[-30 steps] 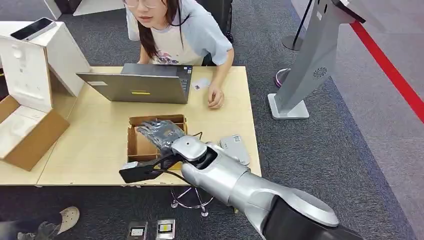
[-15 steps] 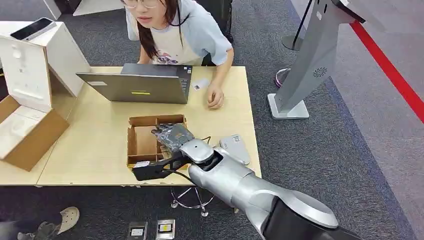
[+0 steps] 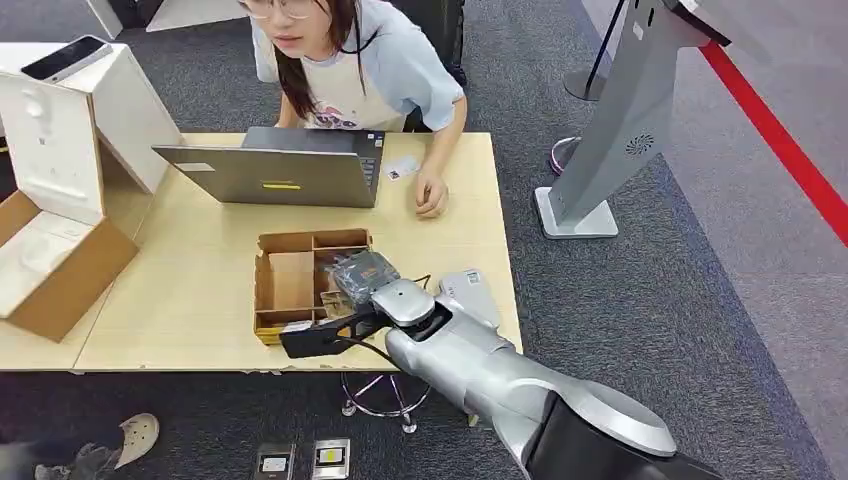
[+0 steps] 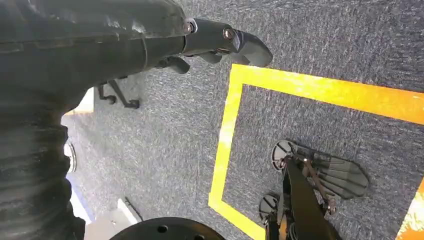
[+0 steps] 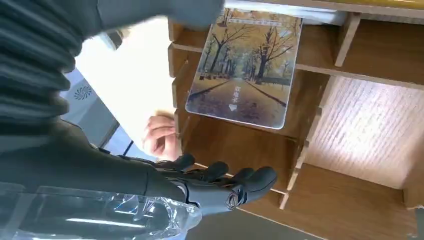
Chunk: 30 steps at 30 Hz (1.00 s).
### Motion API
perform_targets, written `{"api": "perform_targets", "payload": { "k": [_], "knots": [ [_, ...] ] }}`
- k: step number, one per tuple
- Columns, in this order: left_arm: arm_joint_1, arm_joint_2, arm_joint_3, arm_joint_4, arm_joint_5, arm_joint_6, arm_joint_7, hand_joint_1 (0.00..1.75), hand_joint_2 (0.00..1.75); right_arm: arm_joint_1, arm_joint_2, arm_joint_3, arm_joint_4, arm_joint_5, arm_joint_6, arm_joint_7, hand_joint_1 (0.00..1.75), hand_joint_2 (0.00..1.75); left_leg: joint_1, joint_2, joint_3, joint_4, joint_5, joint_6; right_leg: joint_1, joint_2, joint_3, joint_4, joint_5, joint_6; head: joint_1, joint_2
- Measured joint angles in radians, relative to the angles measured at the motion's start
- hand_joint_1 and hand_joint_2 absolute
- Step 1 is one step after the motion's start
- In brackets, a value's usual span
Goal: Pass the card to the sensor for recognition and then transmit it.
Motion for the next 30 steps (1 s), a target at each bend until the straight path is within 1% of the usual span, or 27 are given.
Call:
{"api": "perform_targets", "payload": {
  "k": [11,30],
  "knots": [
    [0.000,-0.002,0.000,0.000,0.000,0.002,0.001,0.00,1.75,-0.001,0.002,0.000,0.014,-0.030,0.011,0.006,1.75,1.75,0.000,0.000,0.000,0.000,0.000,0.000,0.000,0.000,0.000,0.000,0.000,0.000,0.000,0.000],
    [0.000,-0.002,0.000,0.000,-0.003,-0.006,0.001,0.00,1.75,-0.001,0.002,-0.002,0.027,-0.039,-0.044,-0.001,1.75,1.75,0.000,0.000,0.000,0.000,0.000,0.000,0.000,0.000,0.000,0.000,0.000,0.000,0.000,0.000]
  ]
}}
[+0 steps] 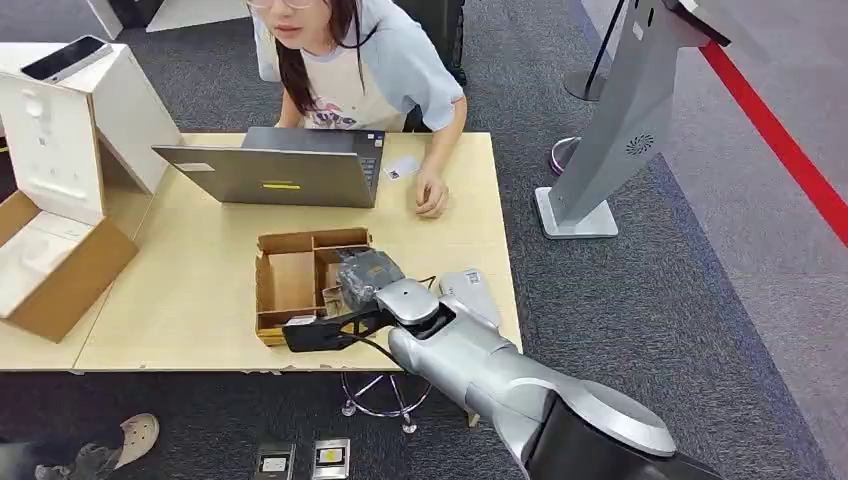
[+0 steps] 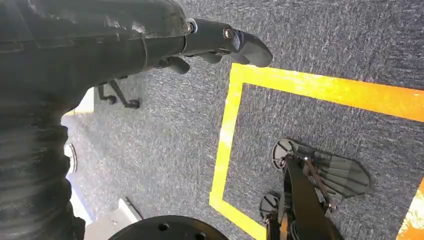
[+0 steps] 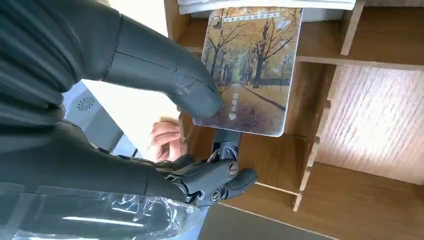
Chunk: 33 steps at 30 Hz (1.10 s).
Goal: Pass the card to the sensor for recognition and then transmit it.
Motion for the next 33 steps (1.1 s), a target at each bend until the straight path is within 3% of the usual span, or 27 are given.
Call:
{"api": "perform_targets", "payload": {
  "k": [14,33],
  "knots": [
    [0.000,0.000,0.000,0.000,-0.009,0.000,-0.002,0.00,1.75,-0.041,0.000,-0.022,-0.047,0.048,-0.166,-0.006,1.75,1.75,0.000,0.000,0.000,0.000,0.000,0.000,0.000,0.000,0.000,0.001,0.000,0.000,0.000,0.000],
    [0.000,0.000,0.000,0.000,-0.034,-0.017,-0.022,0.00,1.75,-0.043,-0.060,-0.149,-0.329,0.210,-0.300,0.009,1.75,1.75,0.000,0.000,0.000,0.000,0.000,0.000,0.000,0.000,0.000,0.001,0.000,0.000,0.000,0.000]
  ]
}}
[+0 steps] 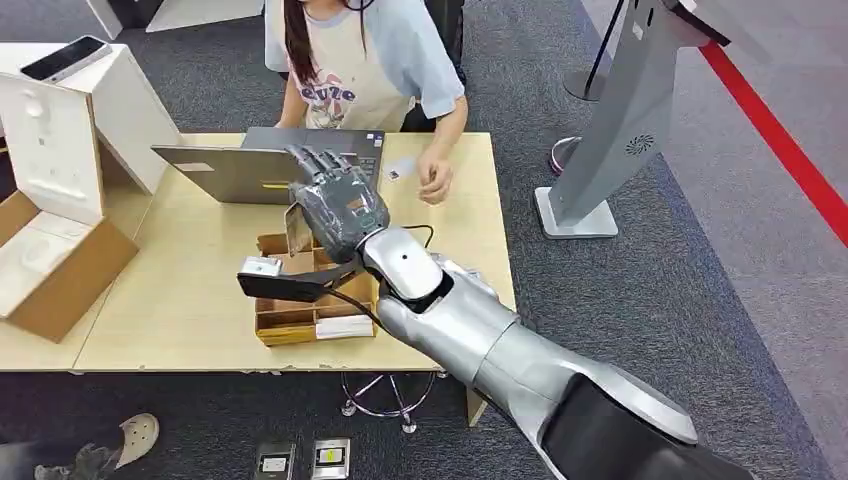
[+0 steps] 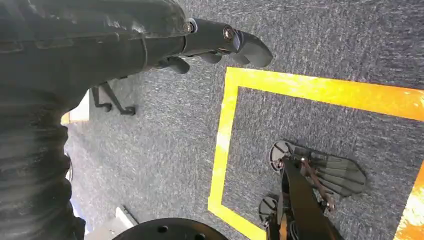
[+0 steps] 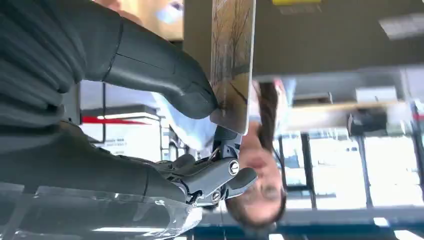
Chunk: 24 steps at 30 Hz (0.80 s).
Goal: Pass the card to the sensor for recognition and then transmit it.
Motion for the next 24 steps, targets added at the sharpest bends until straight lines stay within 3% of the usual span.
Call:
{"api": "perform_targets", "payload": {
  "k": [4,15,24],
  "knots": [
    [0.000,0.000,-0.003,0.000,-0.008,-0.002,-0.010,0.00,1.75,-0.006,-0.002,-0.020,-0.048,0.027,-0.045,-0.016,1.75,1.75,0.000,0.000,0.000,0.000,0.000,0.000,0.000,0.000,0.000,0.000,0.000,0.000,0.000,0.000],
    [0.000,0.000,-0.006,0.000,-0.020,-0.001,-0.025,0.00,1.75,-0.072,0.029,-0.060,-0.009,0.025,-0.269,-0.076,1.75,1.75,0.000,0.000,0.000,0.000,0.000,0.000,0.000,0.000,0.000,0.000,0.000,0.000,0.000,0.000],
    [0.000,-0.001,-0.014,0.000,-0.026,-0.002,-0.025,0.00,1.75,-0.124,0.035,-0.067,0.156,0.046,-0.277,-0.029,1.75,1.75,0.000,0.000,0.000,0.000,0.000,0.000,0.000,0.000,0.000,0.000,0.000,0.000,0.000,0.000]
  ]
}}
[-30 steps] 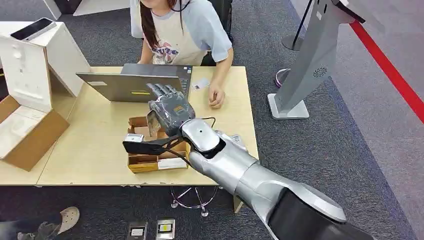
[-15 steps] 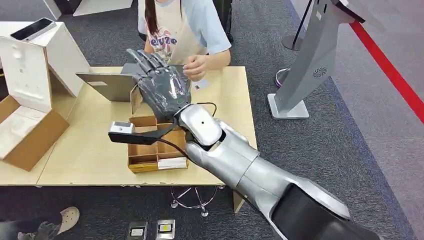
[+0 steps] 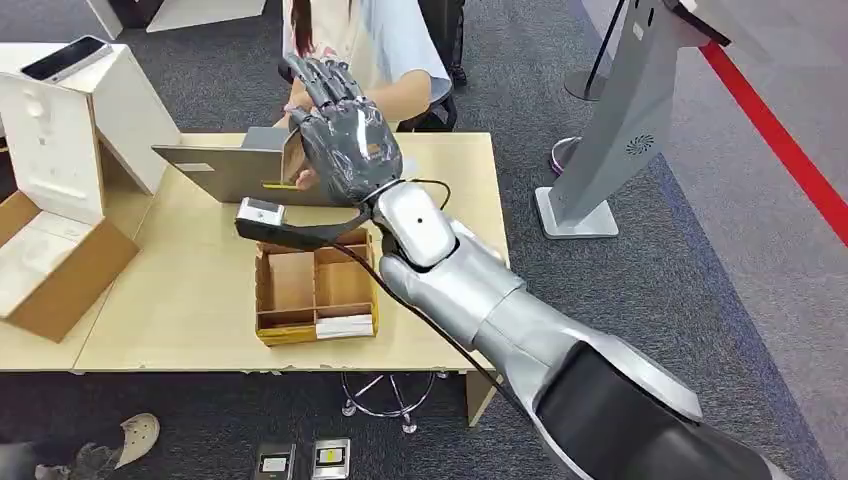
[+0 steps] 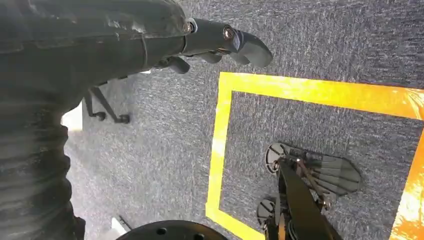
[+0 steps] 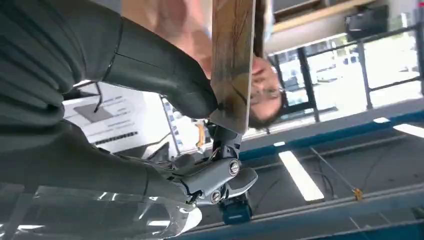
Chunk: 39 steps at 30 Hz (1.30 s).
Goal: Pass the card to the sensor for recognition and then transmit it.
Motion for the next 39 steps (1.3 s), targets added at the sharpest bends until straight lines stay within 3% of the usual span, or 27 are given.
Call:
{"api": "perform_targets", "payload": {
  "k": [8,16,17,18,27,32,39],
  "knots": [
    [0.000,0.000,-0.013,0.000,-0.009,0.000,0.000,0.00,1.75,-0.025,-0.028,0.006,0.096,0.077,0.056,0.102,1.75,1.75,0.000,0.000,0.000,0.000,0.000,0.000,0.000,0.000,0.000,0.000,0.000,0.000,0.000,0.000],
    [0.000,0.000,-0.018,0.000,-0.009,-0.001,0.000,0.00,1.75,-0.034,-0.074,0.013,0.147,0.094,0.080,0.131,1.75,1.75,0.000,0.000,0.000,0.000,0.000,0.000,0.000,0.000,0.000,0.000,0.001,0.000,0.000,0.000],
    [0.000,0.000,-0.018,0.000,-0.006,0.000,0.000,0.00,1.75,-0.034,-0.077,0.013,0.150,0.094,0.080,0.132,0.77,1.75,0.000,0.000,0.000,0.000,0.000,0.000,0.000,0.000,0.000,0.000,0.001,0.000,0.000,0.000],
    [0.000,0.000,-0.018,0.000,-0.005,0.000,0.000,0.00,1.75,-0.035,-0.079,0.013,0.153,0.094,0.081,0.131,0.00,1.75,0.000,0.000,0.000,0.000,0.000,0.000,0.000,0.000,0.000,0.000,0.001,0.000,0.000,0.000],
    [0.000,0.000,-0.018,0.000,0.007,0.002,0.000,0.00,1.75,-0.035,-0.085,0.013,0.166,0.058,0.069,0.098,0.00,1.75,0.000,0.000,0.000,0.000,0.000,0.000,0.000,0.000,0.000,0.000,0.001,0.000,0.000,0.000],
    [0.000,0.000,-0.018,0.000,0.007,0.000,0.000,0.00,1.75,-0.033,-0.079,0.013,0.170,-0.002,0.017,0.048,0.00,1.75,0.000,0.000,0.000,0.000,0.000,0.000,0.000,0.000,0.000,0.000,0.001,0.000,0.000,0.000],
    [0.000,0.000,-0.018,0.000,0.011,-0.007,0.000,0.00,1.75,0.015,-0.073,0.001,0.109,-0.225,-0.066,-0.106,0.00,1.75,0.000,0.000,0.000,0.000,0.000,0.000,0.000,0.000,0.000,0.000,0.001,0.000,0.000,0.000]
  ]
}}
